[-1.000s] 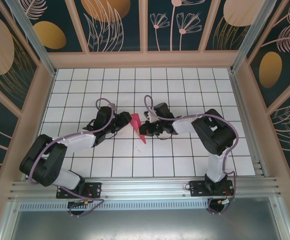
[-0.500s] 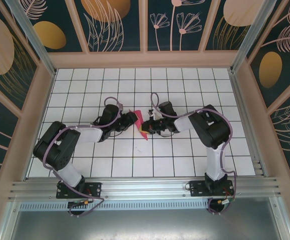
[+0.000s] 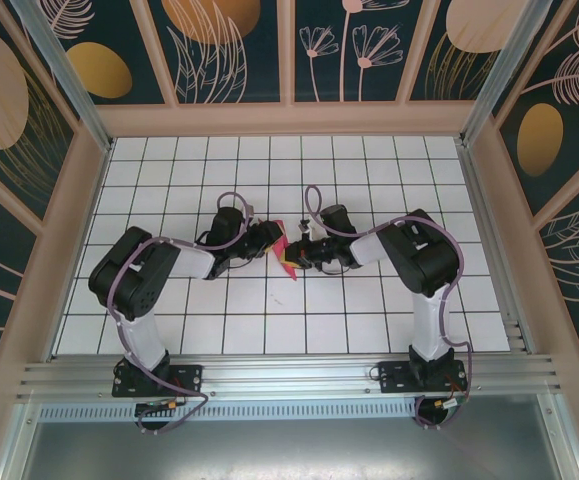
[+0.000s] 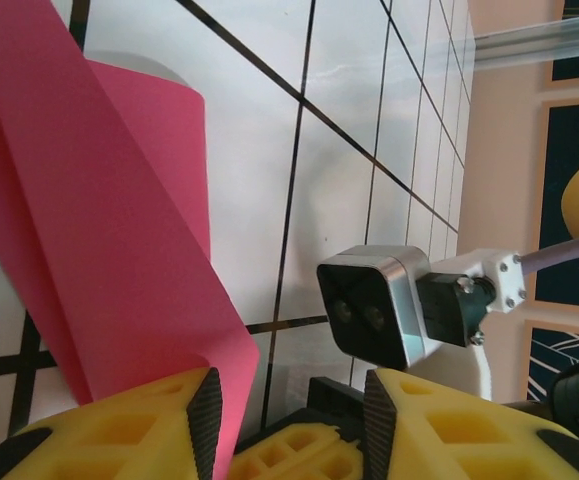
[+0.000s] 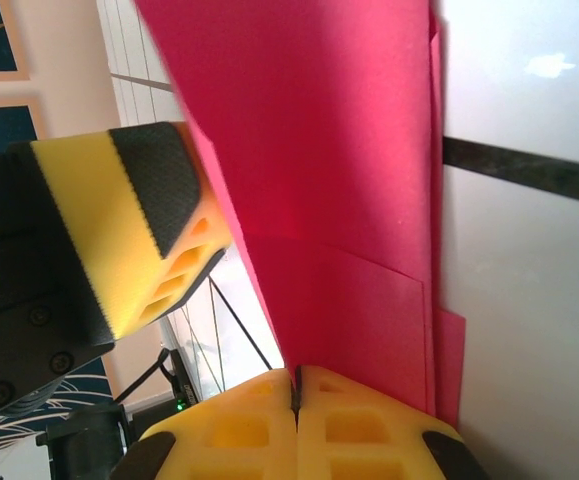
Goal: Fold a paper plane with a square sheet of paper (pick it up from the middle)
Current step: Fold the wing for the fifth time at the center of the table.
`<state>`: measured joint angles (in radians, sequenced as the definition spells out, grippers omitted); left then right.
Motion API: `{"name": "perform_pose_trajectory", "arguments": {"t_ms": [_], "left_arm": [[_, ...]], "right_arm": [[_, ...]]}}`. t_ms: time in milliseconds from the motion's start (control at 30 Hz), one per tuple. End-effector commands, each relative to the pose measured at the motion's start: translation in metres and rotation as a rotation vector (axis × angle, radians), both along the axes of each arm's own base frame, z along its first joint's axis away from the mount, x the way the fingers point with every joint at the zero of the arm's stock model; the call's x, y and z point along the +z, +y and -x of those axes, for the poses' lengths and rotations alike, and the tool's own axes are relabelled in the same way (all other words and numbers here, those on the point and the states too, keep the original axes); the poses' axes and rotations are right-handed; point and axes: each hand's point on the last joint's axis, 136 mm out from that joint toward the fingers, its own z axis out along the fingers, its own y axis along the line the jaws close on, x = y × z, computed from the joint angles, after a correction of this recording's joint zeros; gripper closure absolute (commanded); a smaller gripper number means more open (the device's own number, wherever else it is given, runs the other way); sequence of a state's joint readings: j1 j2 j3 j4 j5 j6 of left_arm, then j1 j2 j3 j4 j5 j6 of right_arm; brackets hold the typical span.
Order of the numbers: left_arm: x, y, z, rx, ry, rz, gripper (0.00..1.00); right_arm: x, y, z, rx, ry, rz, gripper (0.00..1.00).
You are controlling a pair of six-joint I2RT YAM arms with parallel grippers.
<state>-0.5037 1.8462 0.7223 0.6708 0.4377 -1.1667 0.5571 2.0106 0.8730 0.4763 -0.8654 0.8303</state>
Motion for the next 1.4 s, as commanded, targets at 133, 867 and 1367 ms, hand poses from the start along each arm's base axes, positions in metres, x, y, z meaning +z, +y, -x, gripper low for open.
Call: {"name": "perform_pose_trajectory", "arguments": {"t_ms": [133,867,1367], "left_arm": [[0.005,-0.003,-0.012,0.028,-0.027,0.046,0.56],[0.003,-0.006,-0.016,0.029,-0.020,0.059,0.57],[0.004,-0.008,-0.017,0.025,-0.016,0.066,0.58]], "right_arm": [[0.010,-0.005,-0.001,0.009,-0.077,0.022,0.85],[0.015,-0.018,-0.011,0.061,-0.559,0.527,0.60],[0.004,-0.019,-0.014,0.061,-0.635,0.645,0.70]]}}
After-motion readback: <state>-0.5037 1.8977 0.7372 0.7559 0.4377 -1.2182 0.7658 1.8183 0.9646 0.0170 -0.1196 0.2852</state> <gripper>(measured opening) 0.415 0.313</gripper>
